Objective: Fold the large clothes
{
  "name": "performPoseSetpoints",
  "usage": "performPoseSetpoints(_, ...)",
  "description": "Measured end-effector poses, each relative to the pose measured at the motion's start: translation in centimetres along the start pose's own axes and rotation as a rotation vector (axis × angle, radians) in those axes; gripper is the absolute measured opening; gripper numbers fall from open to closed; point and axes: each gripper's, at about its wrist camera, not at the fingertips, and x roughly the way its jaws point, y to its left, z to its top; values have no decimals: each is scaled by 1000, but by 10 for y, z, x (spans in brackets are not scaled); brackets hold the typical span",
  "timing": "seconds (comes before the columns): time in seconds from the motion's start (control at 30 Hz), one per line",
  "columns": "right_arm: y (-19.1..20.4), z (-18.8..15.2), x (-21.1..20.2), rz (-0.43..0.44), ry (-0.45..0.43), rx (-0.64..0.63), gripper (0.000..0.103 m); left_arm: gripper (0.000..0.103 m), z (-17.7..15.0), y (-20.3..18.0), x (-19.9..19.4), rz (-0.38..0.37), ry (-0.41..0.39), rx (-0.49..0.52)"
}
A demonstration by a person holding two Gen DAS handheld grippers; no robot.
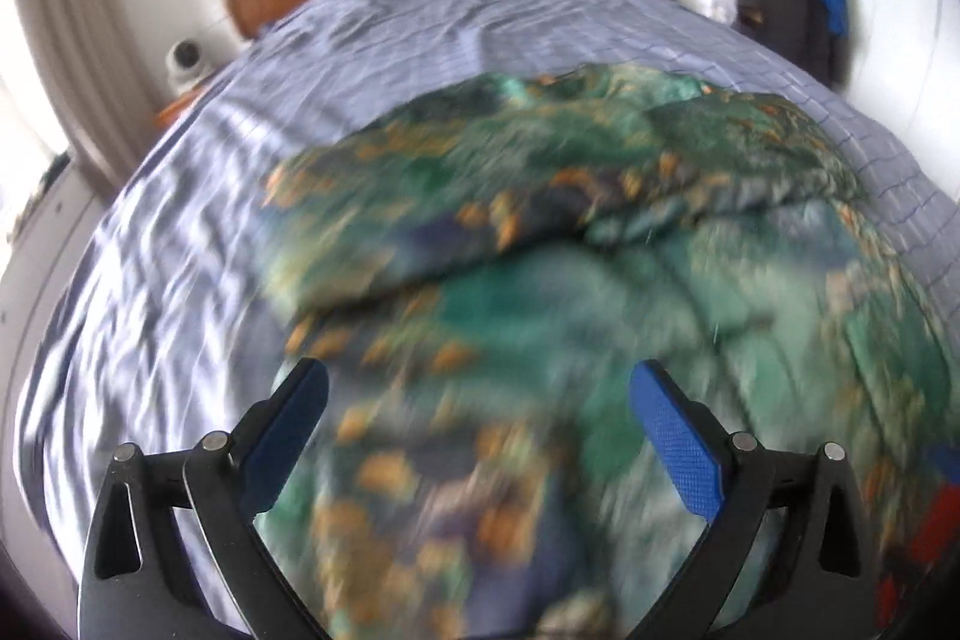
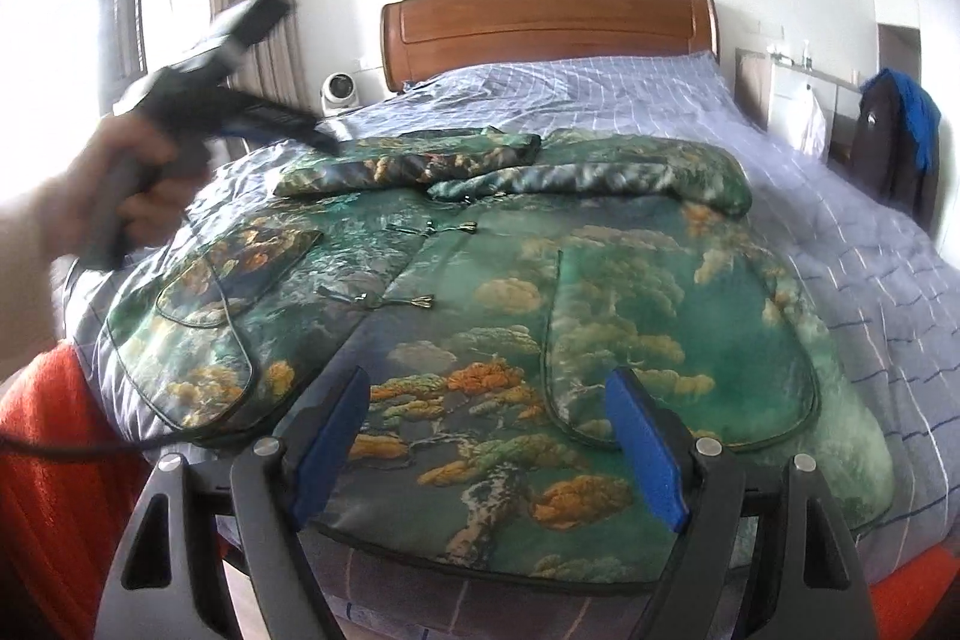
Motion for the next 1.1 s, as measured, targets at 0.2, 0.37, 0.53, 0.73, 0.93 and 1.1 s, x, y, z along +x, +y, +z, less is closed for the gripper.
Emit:
performPoseSetpoints(0.2, 11, 1, -1, 0, -4, -40, 80, 101, -44, 38, -37, 46, 8, -122)
performPoseSetpoints(0.37, 22, 0, -3, -7, -6, -76, 80, 101, -50, 61, -70, 84, -57, -166)
performPoseSetpoints(0.53, 29, -1, -4, -11, -8, -105, 80, 101, -46, 73, -93, 89, -119, -206)
performPoseSetpoints(0.73, 28, -2, -1, -12, 7, -101, 80, 101, -60, 69, -76, 123, -83, -209)
performPoseSetpoints(0.93, 25, -3, 1, -24, 16, -95, 80, 101, -79, 59, -59, 115, -33, -242)
performPoseSetpoints(1.1, 25, -5, 4, -27, 29, -95, 80, 101, -83, 51, -60, 128, -32, -213)
